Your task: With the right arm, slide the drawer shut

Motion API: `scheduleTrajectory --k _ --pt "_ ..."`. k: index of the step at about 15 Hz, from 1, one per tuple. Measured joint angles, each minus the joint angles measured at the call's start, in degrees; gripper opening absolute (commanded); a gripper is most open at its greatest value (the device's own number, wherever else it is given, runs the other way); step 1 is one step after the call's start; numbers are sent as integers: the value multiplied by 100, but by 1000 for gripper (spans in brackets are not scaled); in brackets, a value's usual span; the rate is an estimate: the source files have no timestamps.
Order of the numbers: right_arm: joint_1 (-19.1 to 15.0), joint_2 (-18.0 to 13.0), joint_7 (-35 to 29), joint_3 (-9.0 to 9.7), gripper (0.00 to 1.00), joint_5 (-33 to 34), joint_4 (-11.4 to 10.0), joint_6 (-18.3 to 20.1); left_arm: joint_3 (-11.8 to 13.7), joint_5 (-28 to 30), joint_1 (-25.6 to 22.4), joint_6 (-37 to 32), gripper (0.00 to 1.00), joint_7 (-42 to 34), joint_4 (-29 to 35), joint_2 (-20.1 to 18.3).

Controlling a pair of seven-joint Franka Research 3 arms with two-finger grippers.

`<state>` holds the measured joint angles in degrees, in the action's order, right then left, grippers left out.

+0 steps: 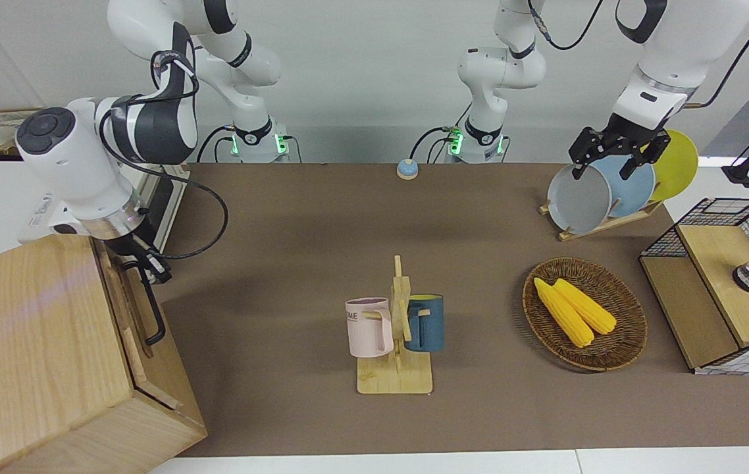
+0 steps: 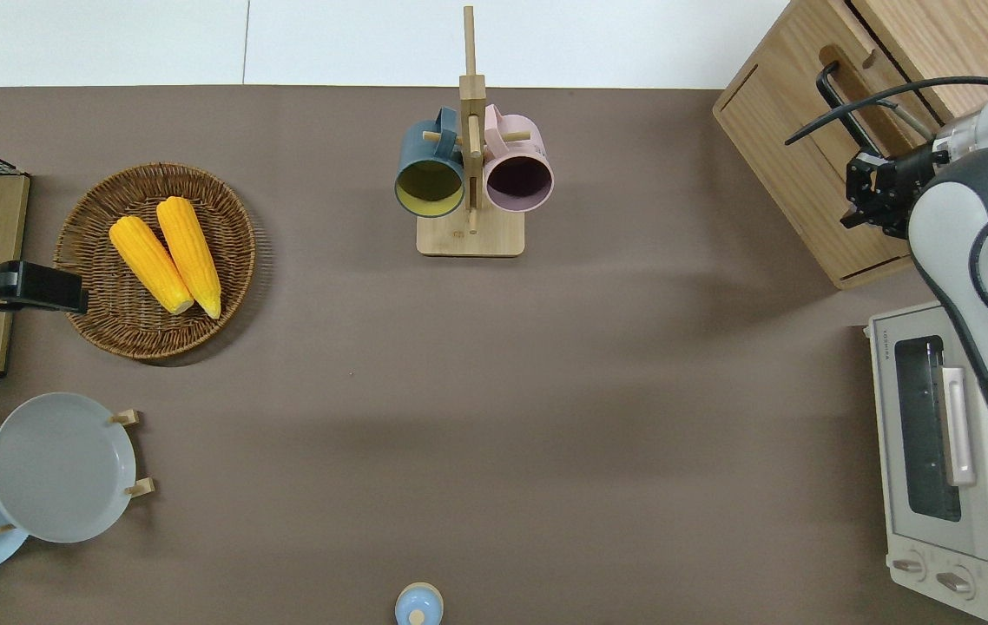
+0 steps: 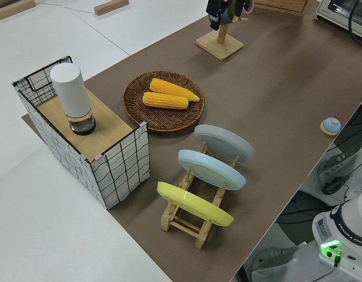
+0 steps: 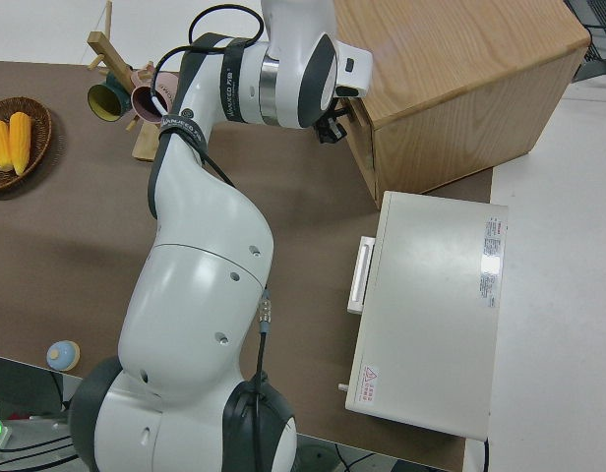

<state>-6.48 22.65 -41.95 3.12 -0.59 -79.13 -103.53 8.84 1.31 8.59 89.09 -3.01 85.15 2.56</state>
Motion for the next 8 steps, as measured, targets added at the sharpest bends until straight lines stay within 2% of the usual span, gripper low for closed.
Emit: scheduleTrajectory --k 8 --pt "-1 0 82 2 0 -1 0 2 0 0 0 0 998 0 0 0"
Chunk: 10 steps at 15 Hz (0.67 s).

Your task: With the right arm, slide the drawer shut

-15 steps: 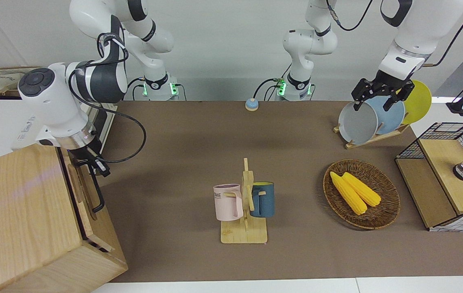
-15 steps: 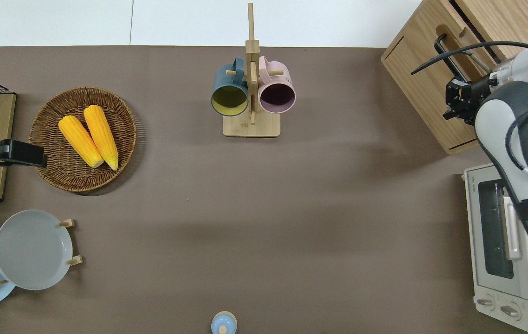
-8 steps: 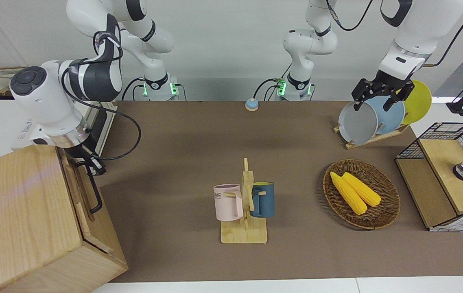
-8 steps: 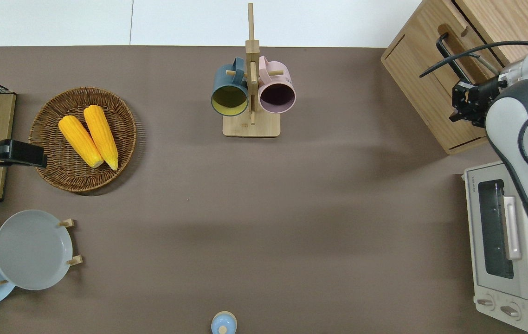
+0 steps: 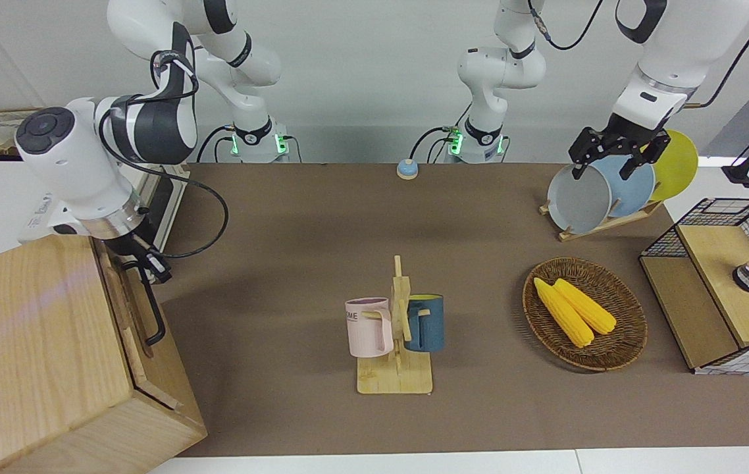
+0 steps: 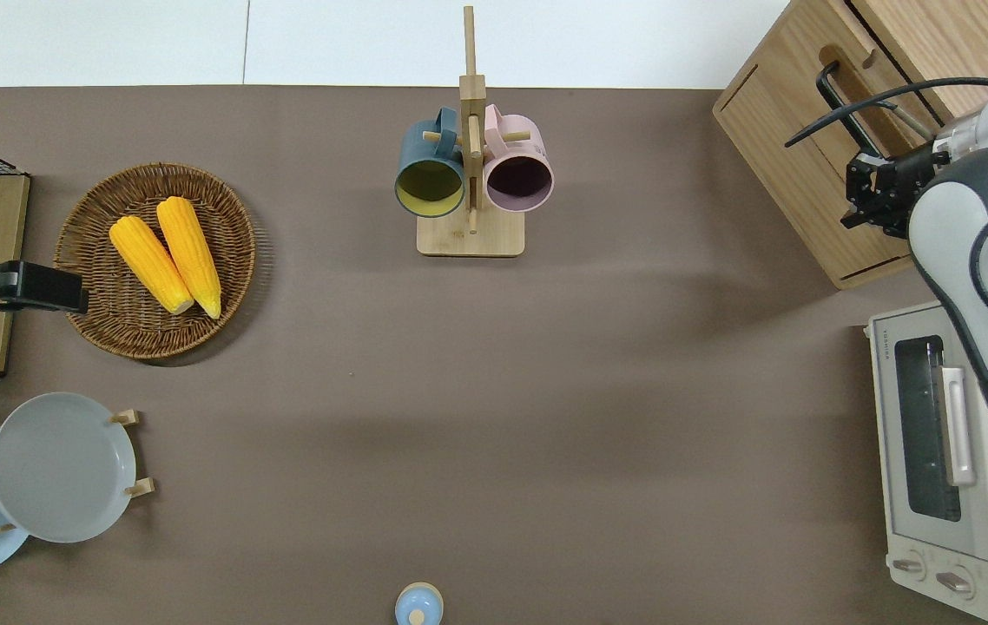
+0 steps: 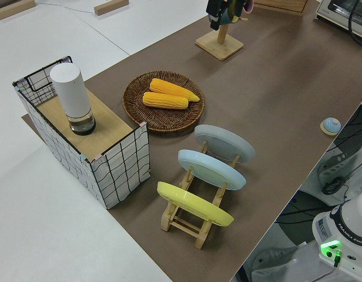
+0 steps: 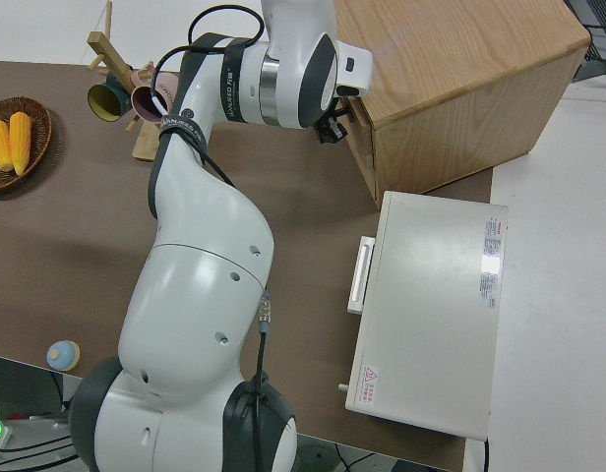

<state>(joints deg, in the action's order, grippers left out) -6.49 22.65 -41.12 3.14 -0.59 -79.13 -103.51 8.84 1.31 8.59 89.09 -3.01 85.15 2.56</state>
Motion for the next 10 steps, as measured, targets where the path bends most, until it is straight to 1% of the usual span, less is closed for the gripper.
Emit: scheduleTrajectory --k 5,6,7,10 --pt "45 0 72 31 0 1 27 -6 0 0 0 0 995 0 0 0" --pt "111 0 77 48 12 1 32 -6 0 0 0 0 995 0 0 0" --pt "175 0 77 59 0 1 37 -6 0 0 0 0 995 0 0 0" --pt "489 -3 79 80 0 1 57 7 0 0 0 0 998 0 0 0"
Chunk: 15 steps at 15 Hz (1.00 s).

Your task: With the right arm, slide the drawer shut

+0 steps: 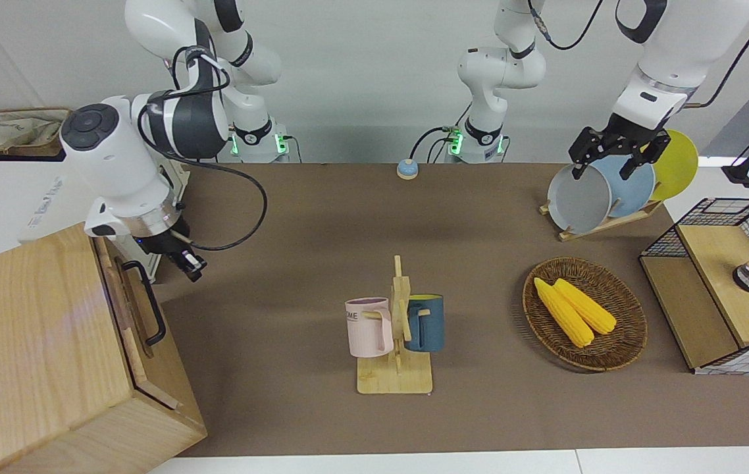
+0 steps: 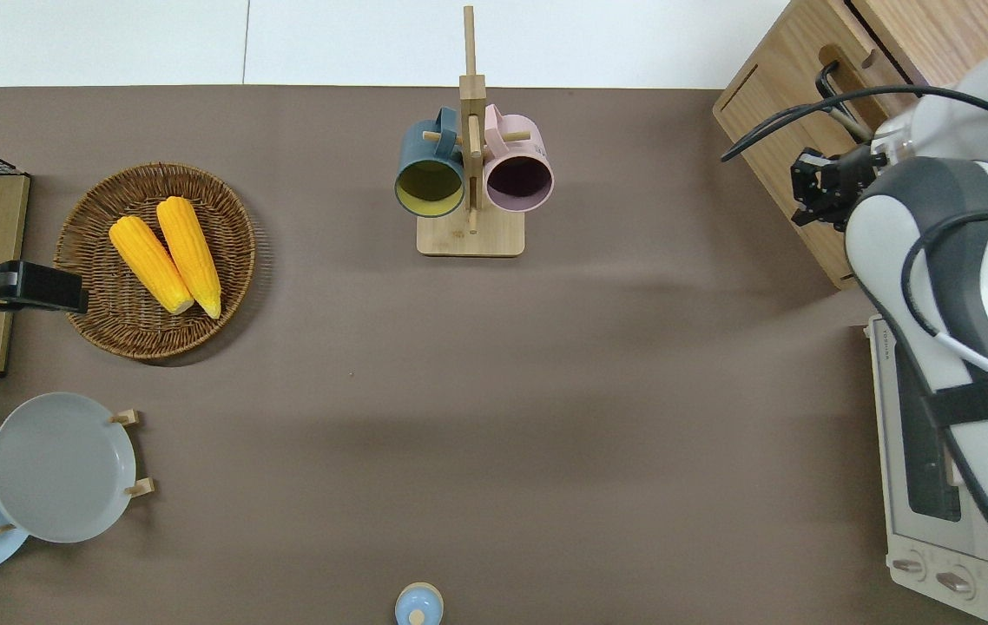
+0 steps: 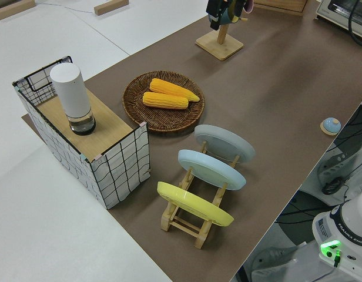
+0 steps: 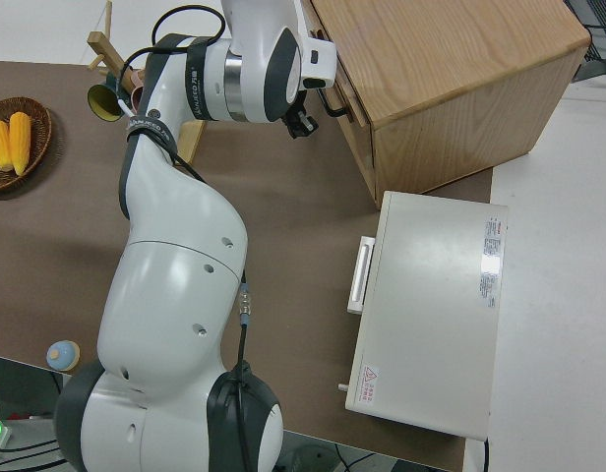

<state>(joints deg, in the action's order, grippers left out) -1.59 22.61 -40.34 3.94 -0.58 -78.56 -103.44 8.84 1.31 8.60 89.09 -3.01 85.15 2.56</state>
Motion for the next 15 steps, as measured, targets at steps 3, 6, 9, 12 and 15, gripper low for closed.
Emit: scheduleTrajectory --k 3,6,9,12,15 --pt "446 -42 0 -12 0 154 7 282 0 0 0 0 995 0 0 0" --pt "811 -217 237 -15 0 350 19 734 0 0 0 0 998 0 0 0" --pt "915 -637 1203 -30 0 394 -43 1104 0 0 0 0 998 0 0 0" --pt "917 -1109 2282 -219 0 385 -189 1348 0 0 0 0 995 0 0 0" --pt "916 -1375 2870 -403 0 359 -359 1356 0 0 0 0 995 0 0 0"
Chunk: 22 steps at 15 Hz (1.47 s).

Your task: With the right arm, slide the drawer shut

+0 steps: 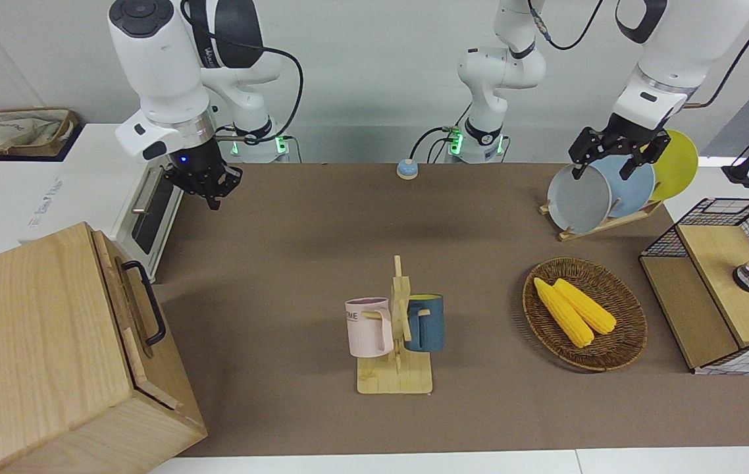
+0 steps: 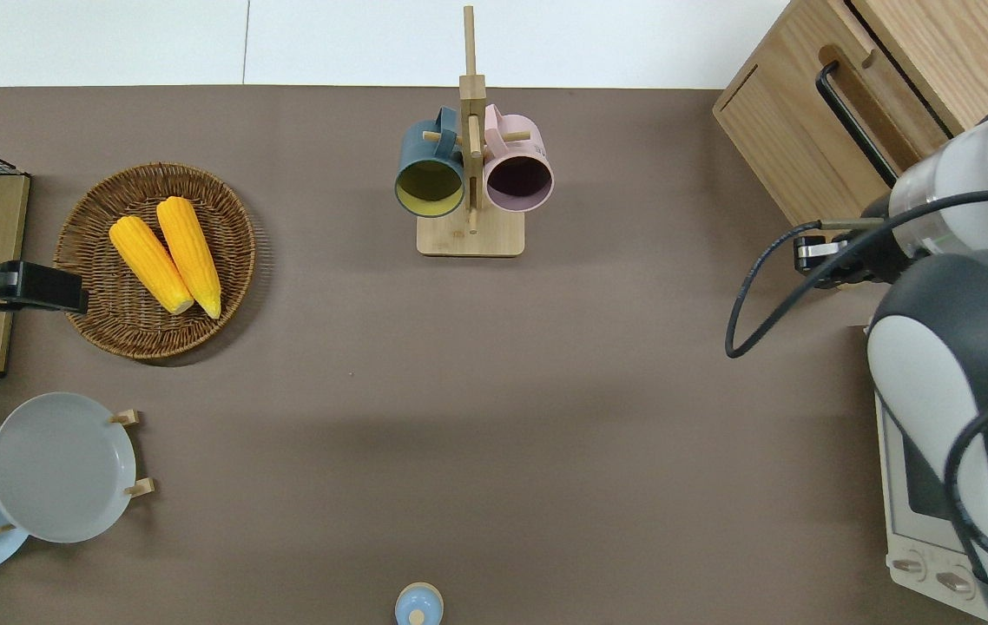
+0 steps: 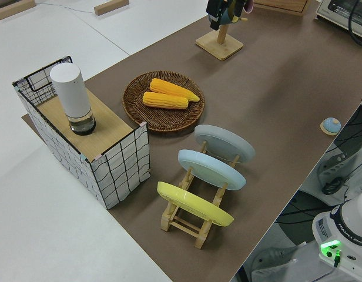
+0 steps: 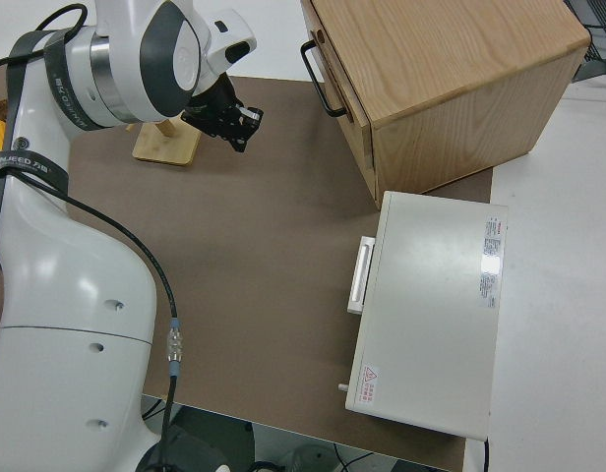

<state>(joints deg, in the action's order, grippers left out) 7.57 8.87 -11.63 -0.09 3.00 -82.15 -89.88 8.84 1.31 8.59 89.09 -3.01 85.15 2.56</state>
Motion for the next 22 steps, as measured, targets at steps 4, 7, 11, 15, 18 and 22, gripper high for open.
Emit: scheduleTrajectory --k 4,7,11,15,18,22 --pt "-4 -175 357 -133 108 -330 -93 0 0 0 0 0 995 0 0 0" --pt "-18 -243 395 -155 585 -380 -99 34 0 0 0 0 995 0 0 0" --pt "-21 -254 396 -159 990 -380 -99 63 0 0 0 0 995 0 0 0" --pt "-34 -262 347 -189 990 -378 -81 84 0 0 0 0 998 0 0 0" --pt "-34 -296 315 -193 990 -273 -69 133 0 0 0 0 995 0 0 0" --pt "-34 -305 315 -191 990 -224 -69 160 0 0 0 0 995 0 0 0"
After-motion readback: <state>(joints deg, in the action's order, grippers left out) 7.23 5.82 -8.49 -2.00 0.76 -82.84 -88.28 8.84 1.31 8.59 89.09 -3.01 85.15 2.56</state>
